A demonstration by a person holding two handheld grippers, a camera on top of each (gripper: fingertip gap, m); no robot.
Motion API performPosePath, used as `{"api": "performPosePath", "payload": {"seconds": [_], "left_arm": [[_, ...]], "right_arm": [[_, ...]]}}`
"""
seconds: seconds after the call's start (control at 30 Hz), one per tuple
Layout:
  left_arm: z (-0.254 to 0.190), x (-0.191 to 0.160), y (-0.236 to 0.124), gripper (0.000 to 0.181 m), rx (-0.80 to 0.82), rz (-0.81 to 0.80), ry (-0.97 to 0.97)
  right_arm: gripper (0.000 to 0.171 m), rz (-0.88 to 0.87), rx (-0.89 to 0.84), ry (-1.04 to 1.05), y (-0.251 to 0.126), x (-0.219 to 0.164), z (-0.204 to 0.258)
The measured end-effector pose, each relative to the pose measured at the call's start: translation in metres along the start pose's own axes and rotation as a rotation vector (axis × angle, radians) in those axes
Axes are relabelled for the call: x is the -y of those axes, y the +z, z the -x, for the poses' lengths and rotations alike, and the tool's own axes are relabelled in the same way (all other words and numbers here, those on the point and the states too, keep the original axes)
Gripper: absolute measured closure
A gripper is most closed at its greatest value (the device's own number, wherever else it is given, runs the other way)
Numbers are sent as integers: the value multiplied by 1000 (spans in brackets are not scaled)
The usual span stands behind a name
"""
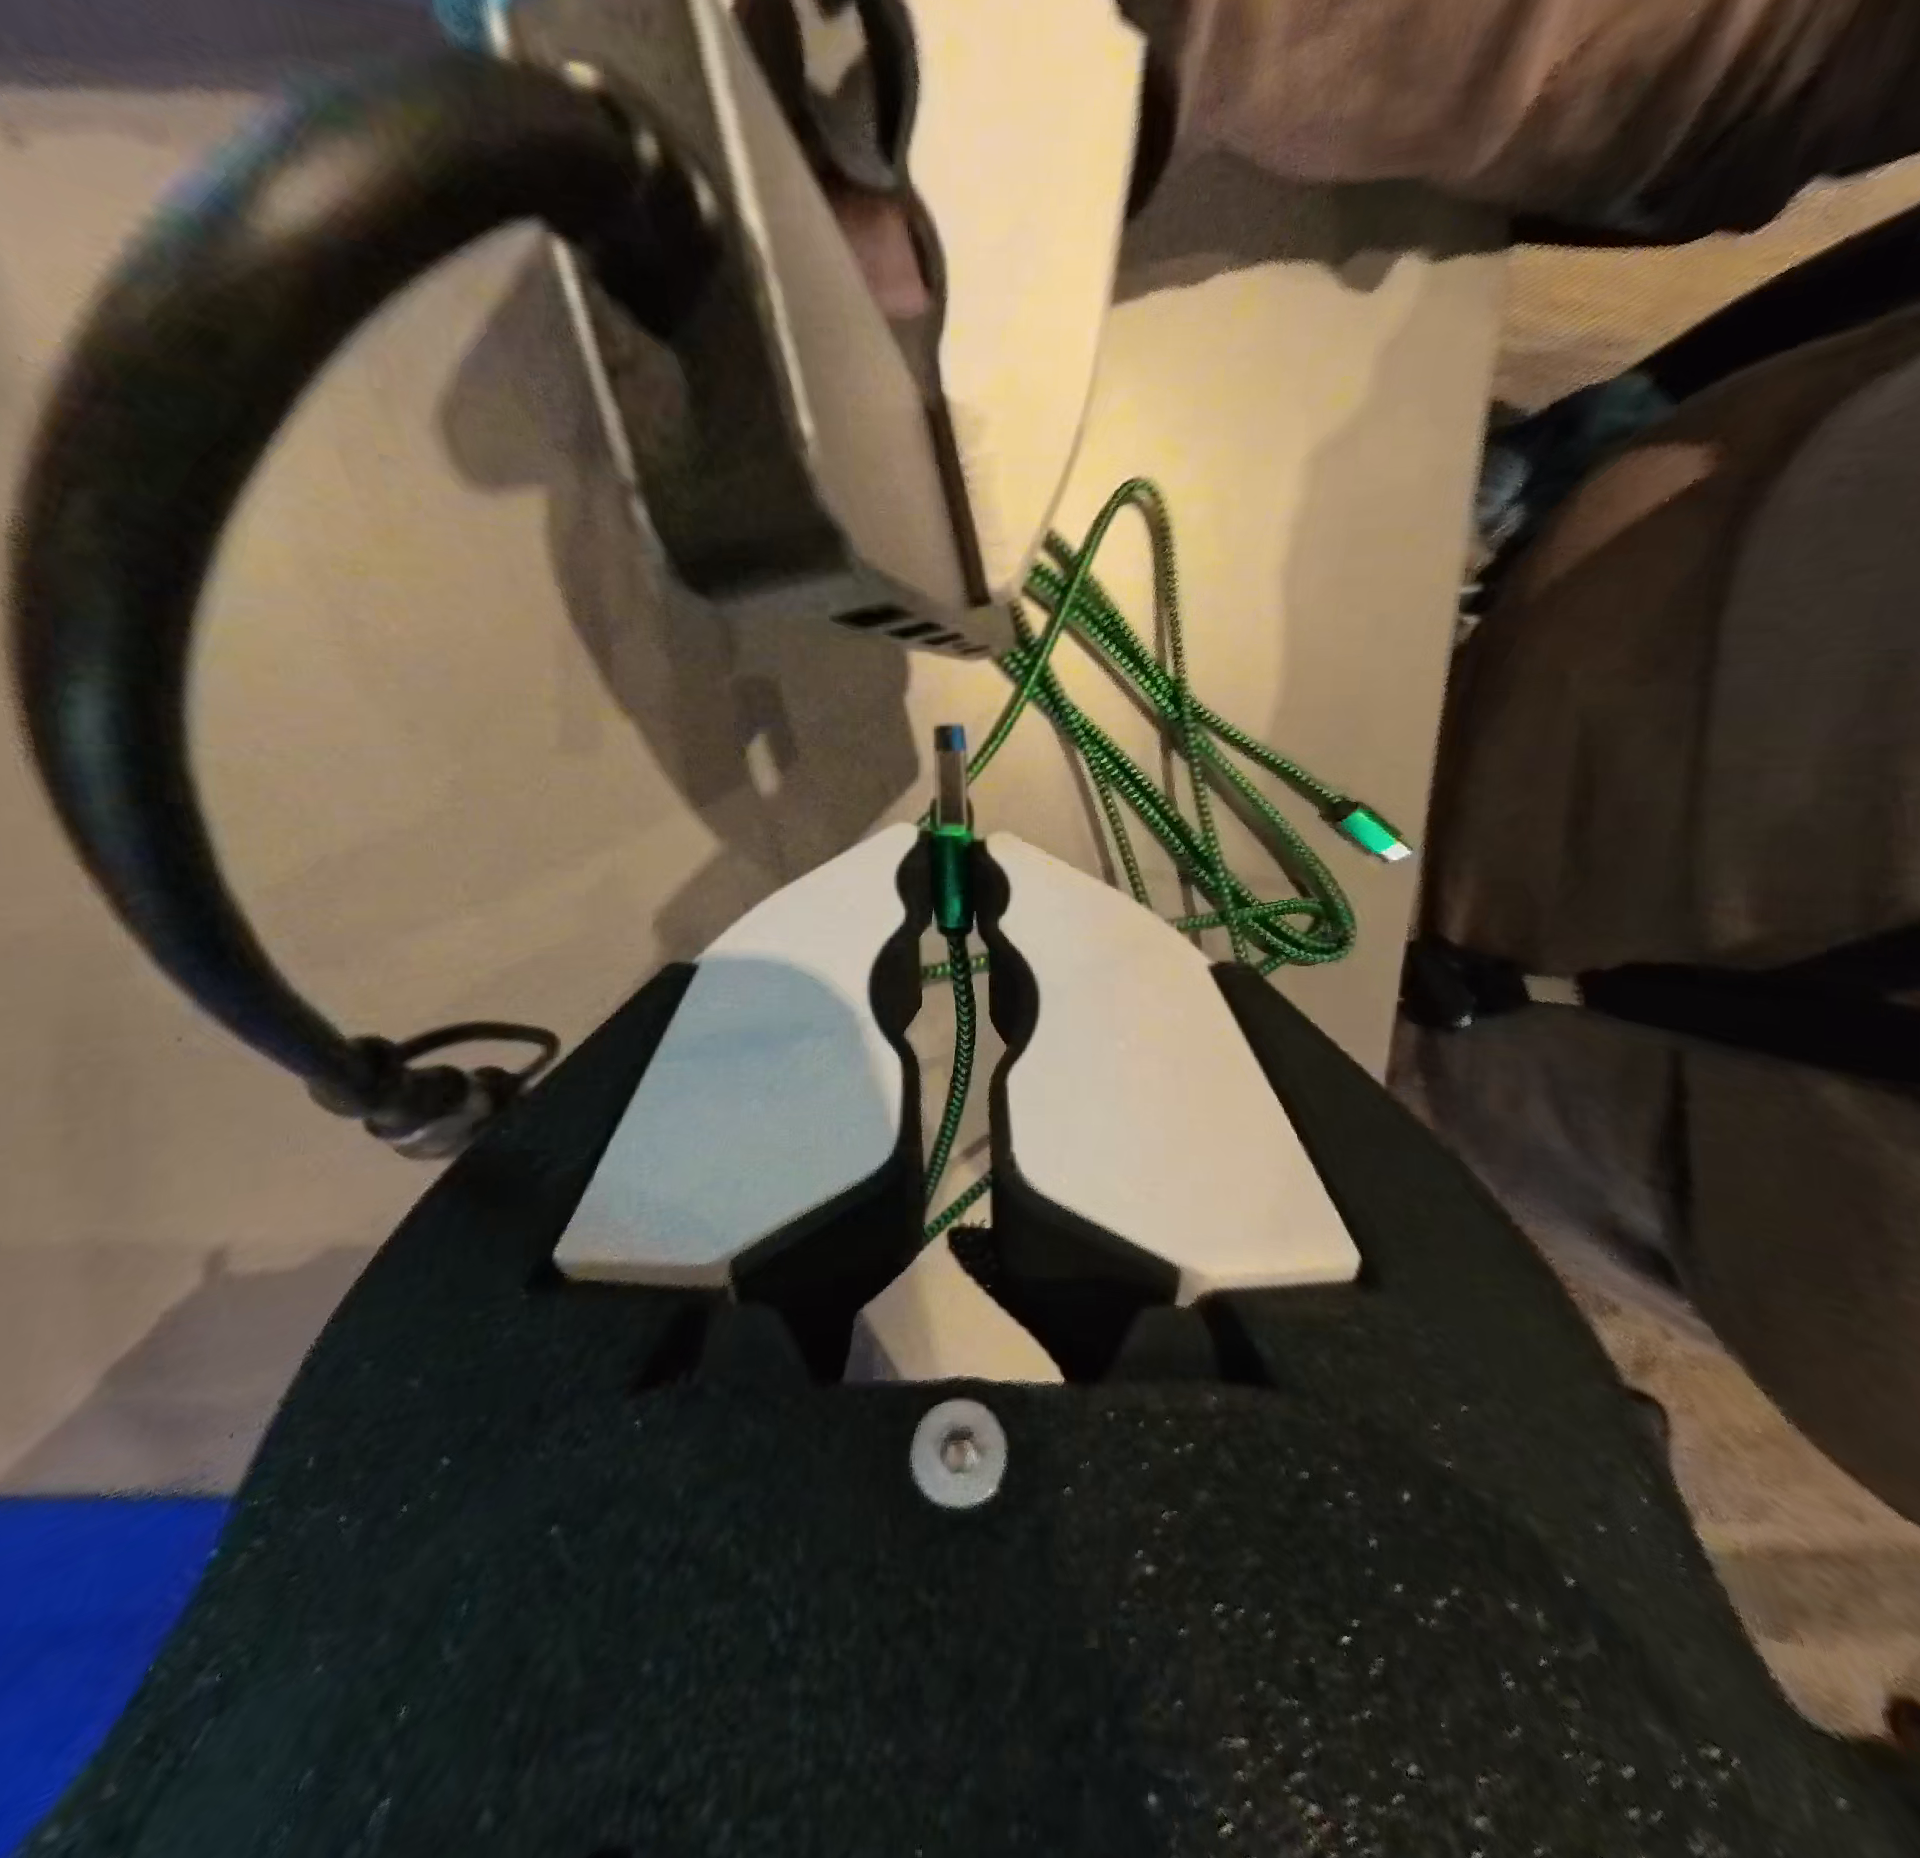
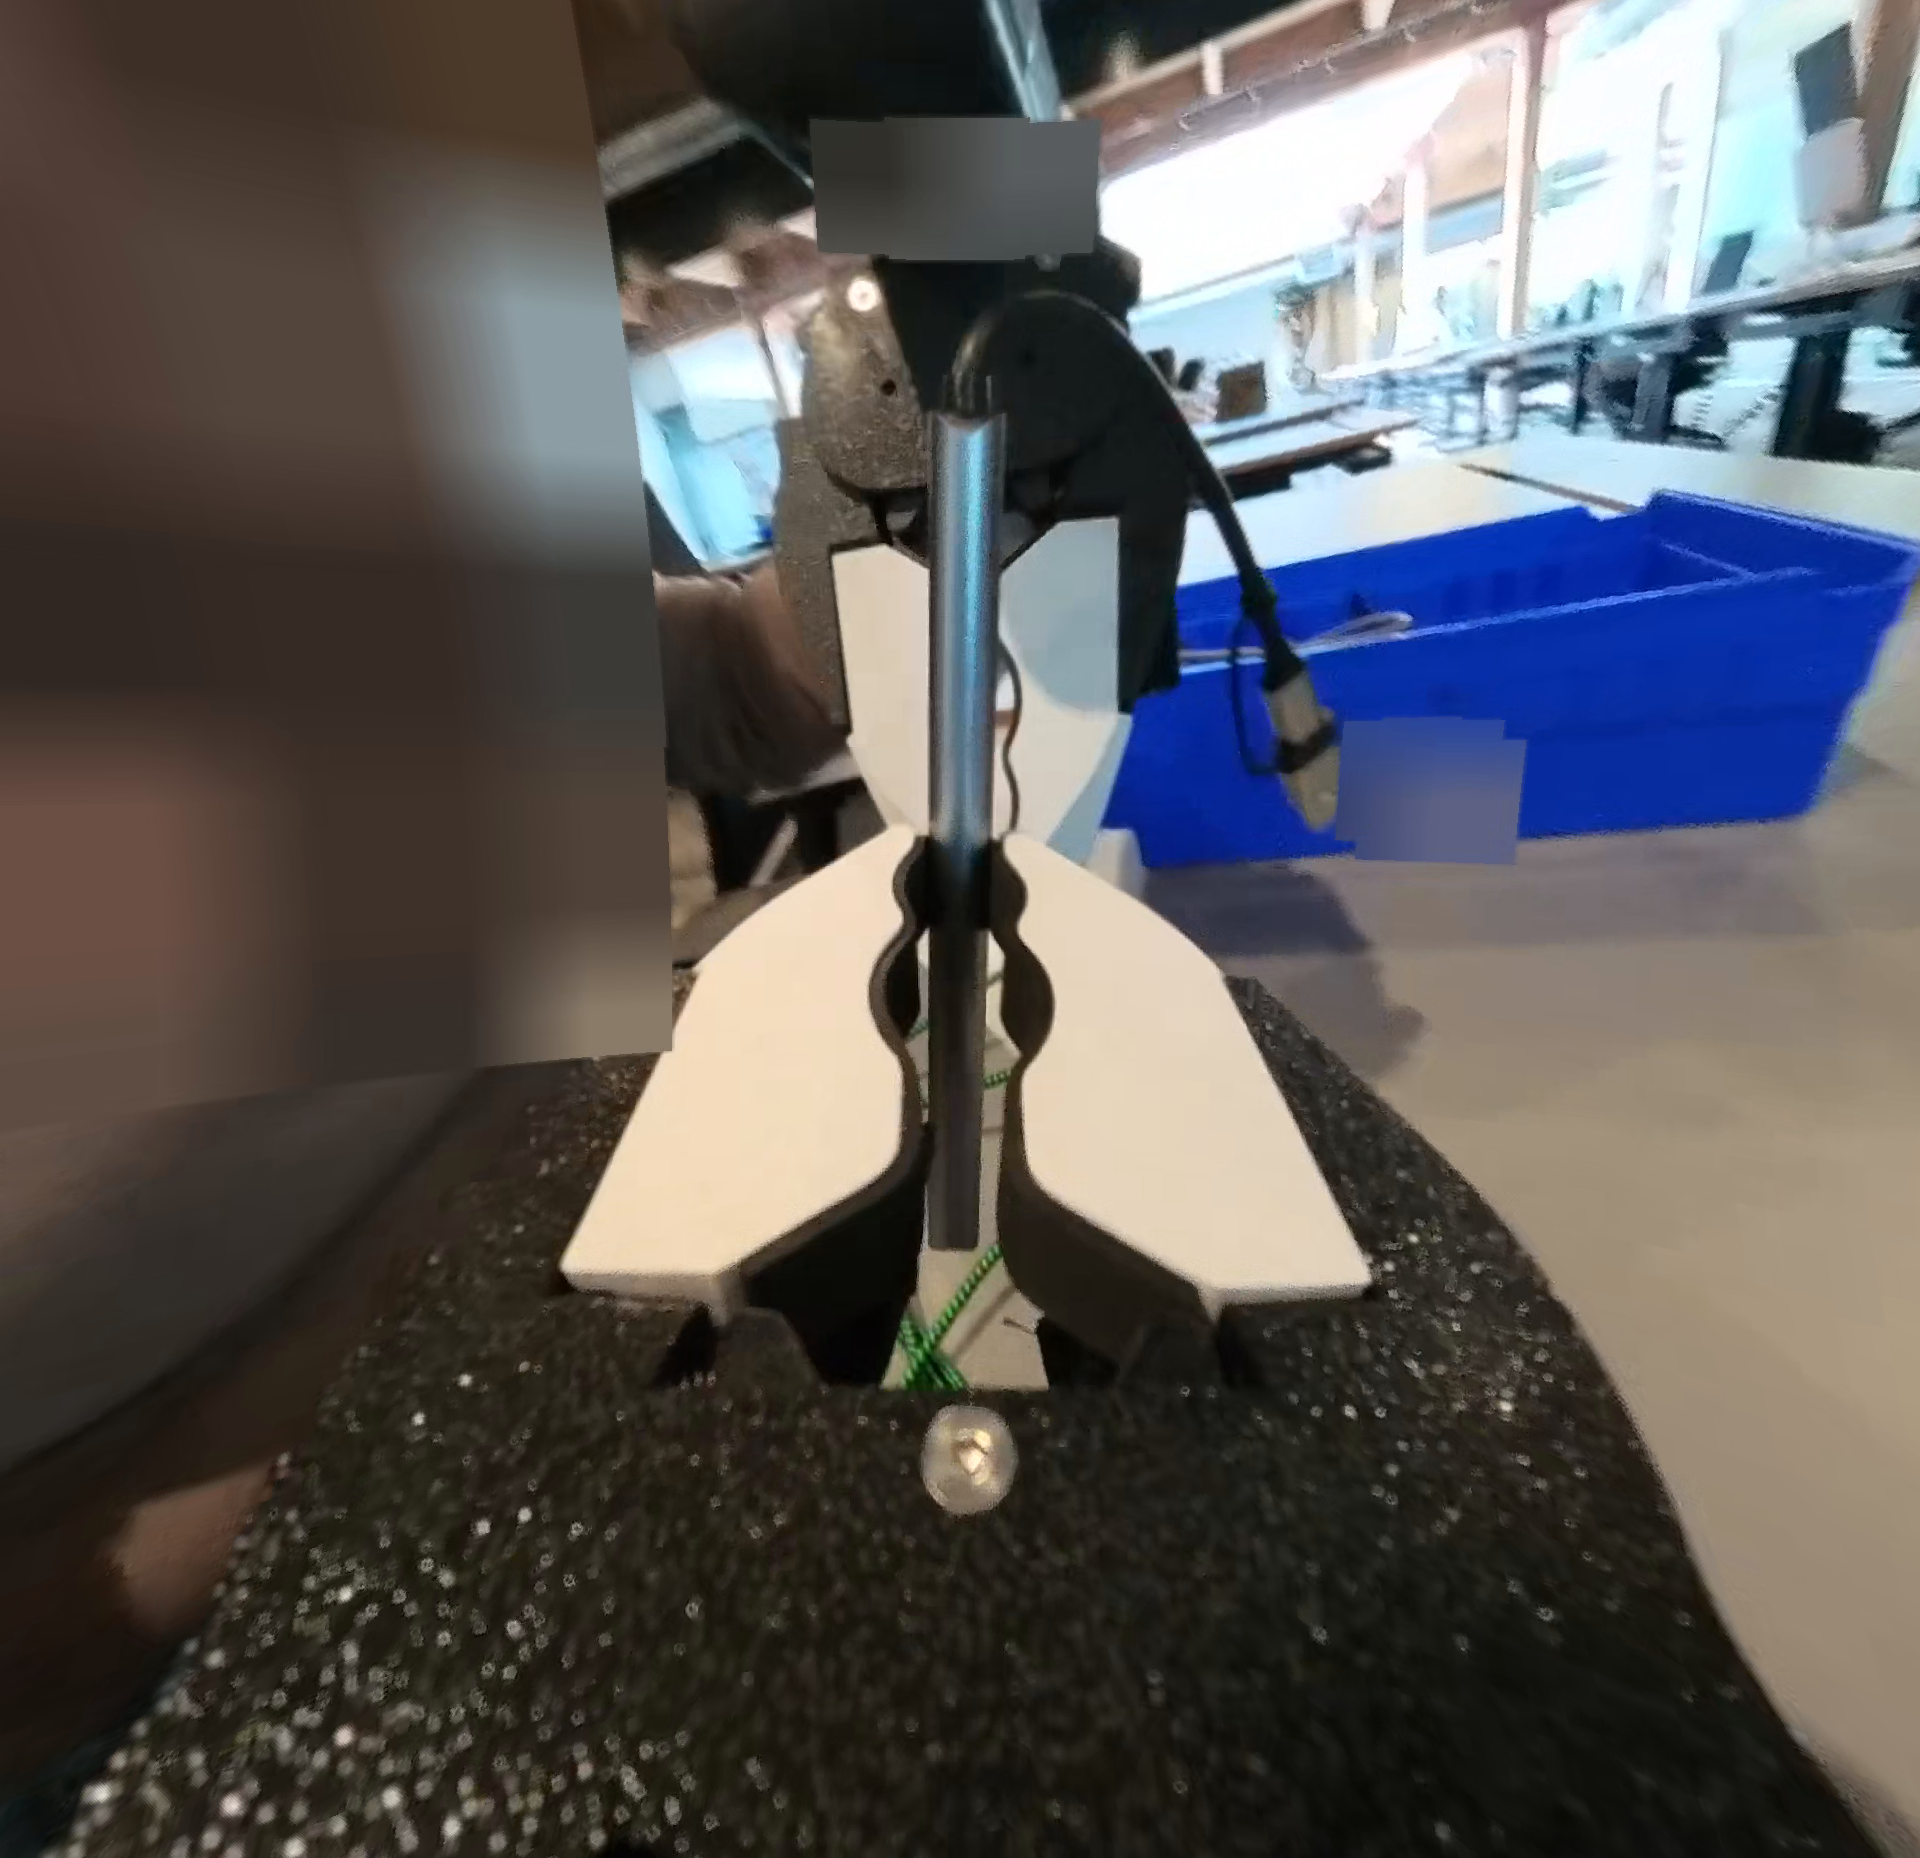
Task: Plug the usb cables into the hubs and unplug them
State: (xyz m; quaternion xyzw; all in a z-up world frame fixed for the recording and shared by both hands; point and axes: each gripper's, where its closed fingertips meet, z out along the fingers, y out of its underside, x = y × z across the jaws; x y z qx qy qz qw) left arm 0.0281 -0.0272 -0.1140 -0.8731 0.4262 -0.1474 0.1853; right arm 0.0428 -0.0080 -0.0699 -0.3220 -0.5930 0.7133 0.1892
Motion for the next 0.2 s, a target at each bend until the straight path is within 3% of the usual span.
{"api": "performPosePath", "payload": {"seconds": [0.03,0.2], "left_arm": [[-2,3,-2,175,-8,-16,2],[-8,14,-7,174,11,-96,139]], "right_arm": [[162,-15,18,6,-1,2,2],[162,-37,52,8,0,5,8]]}}
